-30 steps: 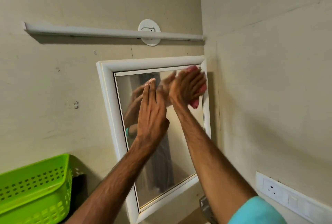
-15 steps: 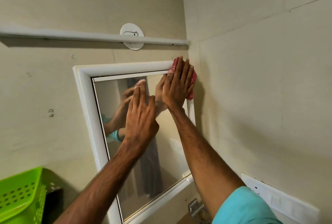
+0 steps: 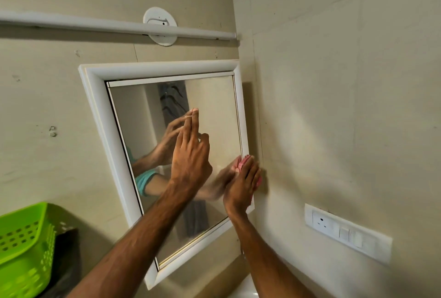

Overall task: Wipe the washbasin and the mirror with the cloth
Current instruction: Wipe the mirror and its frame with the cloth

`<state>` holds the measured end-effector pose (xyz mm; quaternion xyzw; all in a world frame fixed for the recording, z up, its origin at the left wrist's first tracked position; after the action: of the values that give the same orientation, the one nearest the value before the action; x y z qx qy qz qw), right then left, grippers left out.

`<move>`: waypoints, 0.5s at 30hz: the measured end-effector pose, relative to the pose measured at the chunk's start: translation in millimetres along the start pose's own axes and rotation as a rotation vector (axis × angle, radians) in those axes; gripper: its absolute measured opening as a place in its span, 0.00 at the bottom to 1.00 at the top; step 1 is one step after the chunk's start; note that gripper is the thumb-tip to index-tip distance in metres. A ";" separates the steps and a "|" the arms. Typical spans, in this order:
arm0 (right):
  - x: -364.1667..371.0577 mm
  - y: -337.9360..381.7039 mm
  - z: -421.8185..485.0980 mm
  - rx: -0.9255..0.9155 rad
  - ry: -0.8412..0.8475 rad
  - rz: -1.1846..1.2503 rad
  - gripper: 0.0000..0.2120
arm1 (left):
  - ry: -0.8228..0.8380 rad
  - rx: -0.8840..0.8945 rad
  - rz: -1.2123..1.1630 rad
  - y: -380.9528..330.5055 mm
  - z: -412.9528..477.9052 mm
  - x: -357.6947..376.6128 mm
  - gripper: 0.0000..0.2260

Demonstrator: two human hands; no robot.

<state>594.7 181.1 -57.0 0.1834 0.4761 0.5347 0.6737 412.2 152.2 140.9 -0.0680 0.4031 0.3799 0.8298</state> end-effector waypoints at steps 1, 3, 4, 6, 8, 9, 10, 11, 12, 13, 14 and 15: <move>6.8 -14.8 -9.8 0.018 0.020 0.004 0.42 | 0.000 -0.001 0.002 -0.4 -1.7 3.1 0.17; 15.4 -40.2 -26.1 0.040 0.034 -0.007 0.43 | 0.007 0.006 0.013 -1.3 -5.1 9.0 0.18; 16.9 -48.9 -31.3 0.035 0.032 0.004 0.42 | 0.013 0.013 0.022 -1.6 -7.5 11.2 0.19; 16.4 -59.6 -34.1 0.015 0.042 0.037 0.38 | 0.025 0.019 0.035 -2.3 -11.7 14.8 0.21; 14.4 -64.9 -30.0 0.051 0.101 0.081 0.34 | 0.049 0.018 0.034 -4.2 -17.4 18.4 0.21; 14.0 -66.5 -26.8 0.071 0.128 0.083 0.32 | 0.061 0.022 0.031 -5.2 -21.0 19.9 0.19; 11.4 -67.8 -24.4 0.099 0.130 0.068 0.30 | 0.064 0.026 0.027 -5.4 -24.2 21.1 0.18; 7.0 -68.0 -22.2 0.121 0.128 0.033 0.29 | 0.056 0.031 0.026 -5.5 -25.7 21.5 0.18; 4.9 -68.2 -23.0 0.137 0.125 0.009 0.27 | 0.052 0.031 0.023 -4.7 -28.6 22.2 0.17; 4.2 -68.5 -26.4 0.156 0.127 0.002 0.26 | 0.051 0.030 0.022 -3.7 -31.0 23.1 0.18; 5.0 -69.4 -32.7 0.167 0.137 0.000 0.25 | 0.050 0.030 0.026 -2.7 -33.5 24.4 0.19; 8.7 -70.4 -41.8 0.164 0.148 -0.018 0.25 | 0.044 0.030 0.033 -1.7 -35.6 25.7 0.20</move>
<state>597.9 152.6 -134.1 0.1935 0.5682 0.4999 0.6244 401.3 150.9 98.4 -0.0573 0.4281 0.3859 0.8152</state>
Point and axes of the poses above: each hand's wrist, its own z-axis towards the middle knuckle, its own x-axis out of the palm, y = z × x, the point moved 10 cm from there along z, towards the middle knuckle, and after that the axes turned 6 degrees about y, right-handed, at the moved point
